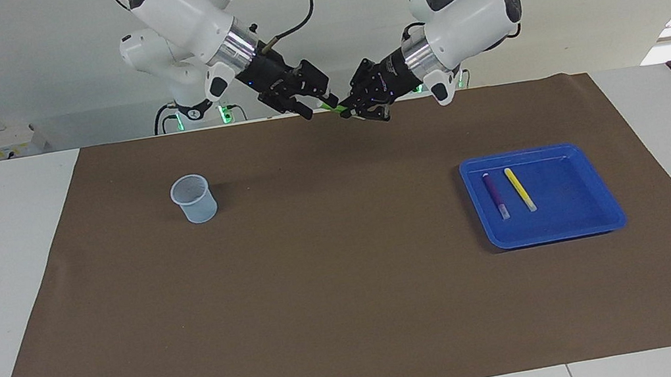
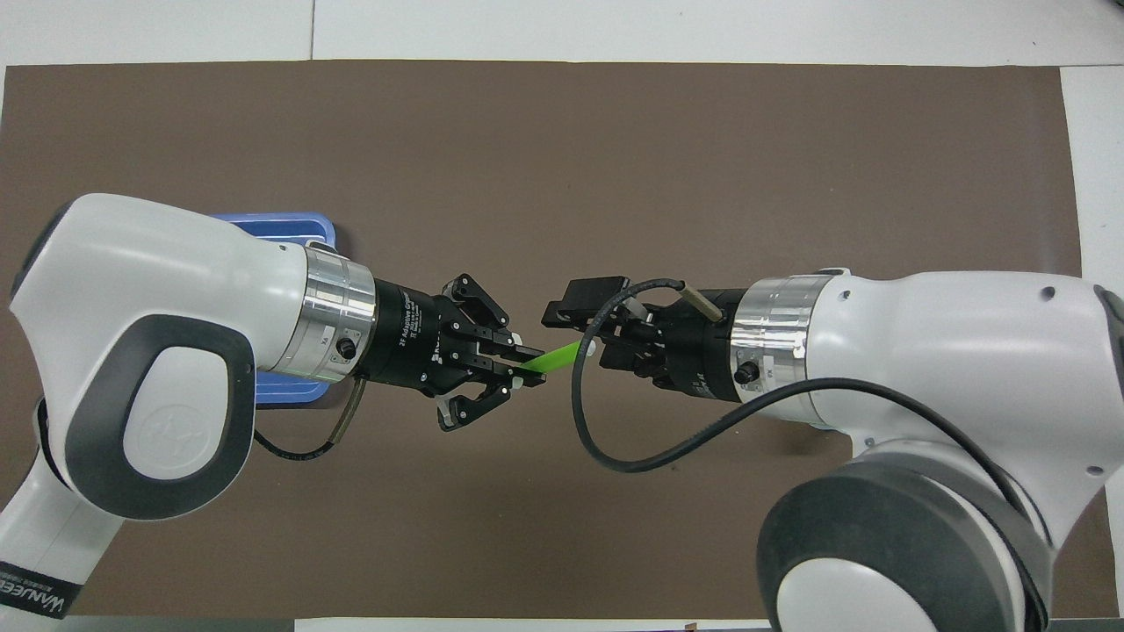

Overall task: Transfer and insert pens with both arms
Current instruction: 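Carry the green pen to center while the right gripper reaches it, then close the right gripper on the green pen and open the left gripper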

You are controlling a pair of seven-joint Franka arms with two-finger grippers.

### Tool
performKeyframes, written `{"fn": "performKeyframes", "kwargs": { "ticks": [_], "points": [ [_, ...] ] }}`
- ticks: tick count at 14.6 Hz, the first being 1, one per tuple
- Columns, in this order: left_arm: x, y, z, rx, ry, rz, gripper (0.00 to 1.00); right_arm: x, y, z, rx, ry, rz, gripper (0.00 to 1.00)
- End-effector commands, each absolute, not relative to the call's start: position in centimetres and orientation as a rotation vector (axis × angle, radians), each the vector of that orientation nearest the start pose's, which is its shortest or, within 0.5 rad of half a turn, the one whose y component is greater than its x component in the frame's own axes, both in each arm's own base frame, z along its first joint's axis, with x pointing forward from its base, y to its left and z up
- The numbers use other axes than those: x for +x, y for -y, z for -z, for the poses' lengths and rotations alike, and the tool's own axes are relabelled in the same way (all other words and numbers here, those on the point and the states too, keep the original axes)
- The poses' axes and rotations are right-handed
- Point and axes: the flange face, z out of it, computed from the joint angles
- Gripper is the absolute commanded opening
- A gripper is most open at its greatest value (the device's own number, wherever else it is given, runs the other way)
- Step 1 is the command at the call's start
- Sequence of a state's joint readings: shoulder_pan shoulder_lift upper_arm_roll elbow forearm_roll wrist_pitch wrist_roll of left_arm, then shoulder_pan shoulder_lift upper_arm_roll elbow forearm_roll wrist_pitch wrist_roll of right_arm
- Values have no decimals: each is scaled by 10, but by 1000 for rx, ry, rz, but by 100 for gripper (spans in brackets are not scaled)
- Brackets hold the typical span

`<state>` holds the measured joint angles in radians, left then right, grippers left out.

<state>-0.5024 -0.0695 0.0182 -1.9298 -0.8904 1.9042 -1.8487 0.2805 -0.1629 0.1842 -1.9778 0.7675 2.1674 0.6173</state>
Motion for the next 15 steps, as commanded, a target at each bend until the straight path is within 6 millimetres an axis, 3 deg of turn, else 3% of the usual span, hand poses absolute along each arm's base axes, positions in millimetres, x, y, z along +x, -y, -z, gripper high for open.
{"fn": "performKeyframes", "kwargs": {
  "ticks": [1,7,11,15],
  "points": [
    [454,306,-546,1698,-1908,1061,0,464,-272,-582,-2335,-565,-142,80],
    [455,304,-547,1684,-1908,1061,0,465,-268,-582,-2379,-530,-148,65],
    [457,304,-547,1674,-1910,1055,0,466,-268,-582,-2375,-535,-138,48],
    [458,303,-548,1657,-1915,1048,0,471,-266,-585,-2359,-549,-88,48]
  ]
}}
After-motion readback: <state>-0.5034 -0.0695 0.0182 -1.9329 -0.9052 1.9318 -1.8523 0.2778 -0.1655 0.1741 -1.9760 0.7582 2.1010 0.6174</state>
